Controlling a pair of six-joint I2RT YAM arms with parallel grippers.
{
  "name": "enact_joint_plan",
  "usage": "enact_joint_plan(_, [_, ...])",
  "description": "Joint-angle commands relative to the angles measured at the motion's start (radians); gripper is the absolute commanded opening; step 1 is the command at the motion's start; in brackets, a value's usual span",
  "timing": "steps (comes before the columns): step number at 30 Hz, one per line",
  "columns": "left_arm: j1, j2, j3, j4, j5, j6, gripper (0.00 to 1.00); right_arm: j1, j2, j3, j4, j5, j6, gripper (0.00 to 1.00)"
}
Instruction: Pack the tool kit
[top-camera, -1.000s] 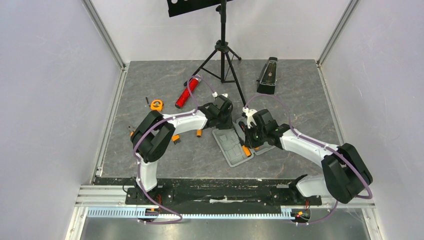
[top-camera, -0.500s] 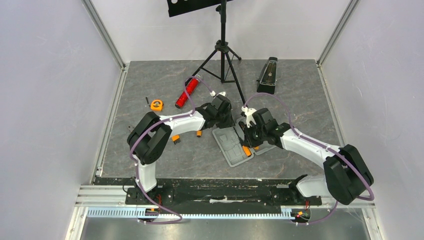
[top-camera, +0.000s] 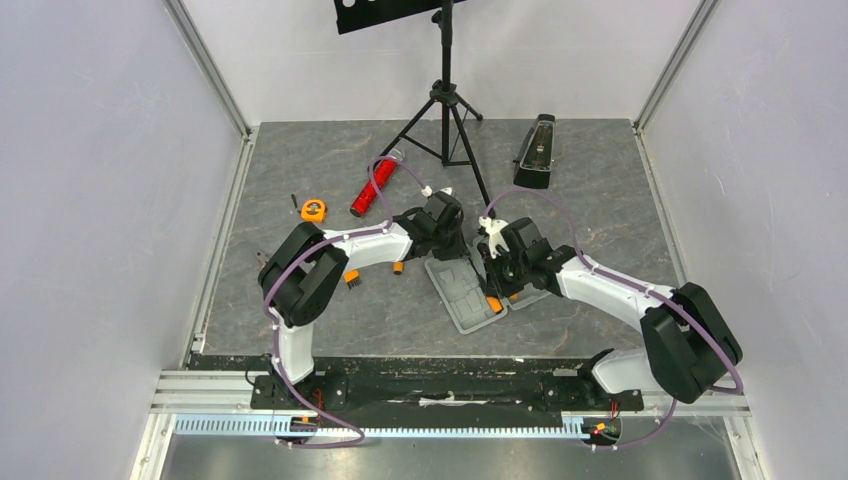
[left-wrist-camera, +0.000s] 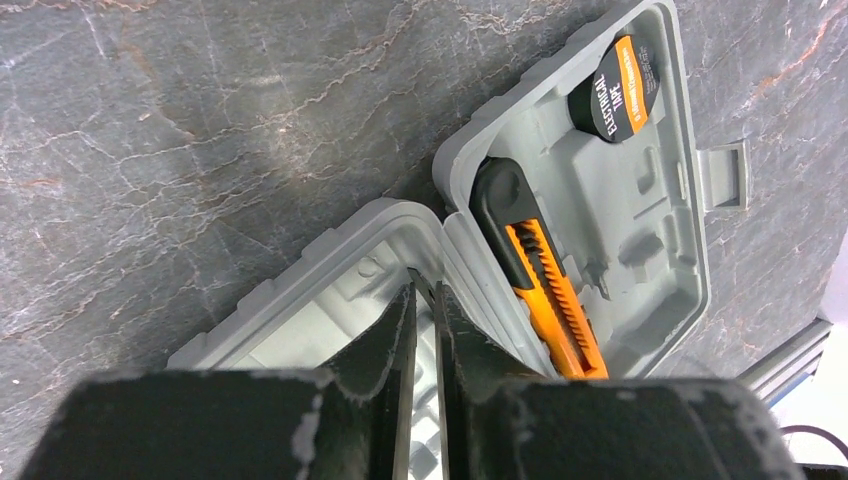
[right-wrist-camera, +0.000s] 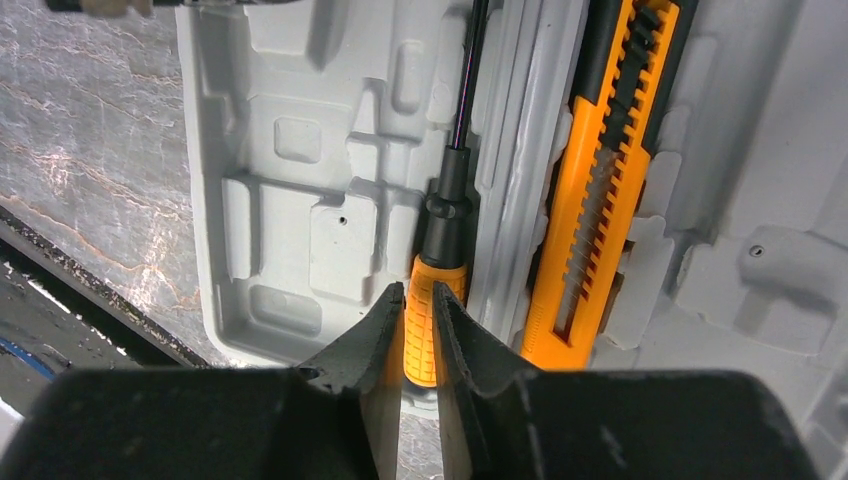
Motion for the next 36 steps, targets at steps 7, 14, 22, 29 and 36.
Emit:
enact_joint_plan(7, [-0.003,0.046,0.05,-0.039,0.015,-0.016,0.09,0.009,0.037,0.02,-0.022,-0.002,-0.016,0.16])
enact_joint_plan(14, [0.001,0.081,0.078,-0.094,0.01,-0.008,0.05,0.009,0.059,0.054,-0.074,0.007,-0.025,0.15])
enact_joint_plan(22, [0.007,0.102,0.098,-0.178,0.003,0.012,0.02,0.009,0.093,0.092,-0.13,0.015,-0.031,0.15])
enact_joint_plan(29, [0.022,0.165,0.15,-0.294,0.015,0.066,0.02,0.011,0.108,0.133,-0.176,0.02,-0.013,0.15])
enact_joint_plan(36, [0.026,0.207,0.171,-0.331,0.037,0.088,0.02,0.026,0.156,0.087,-0.148,0.026,0.006,0.13])
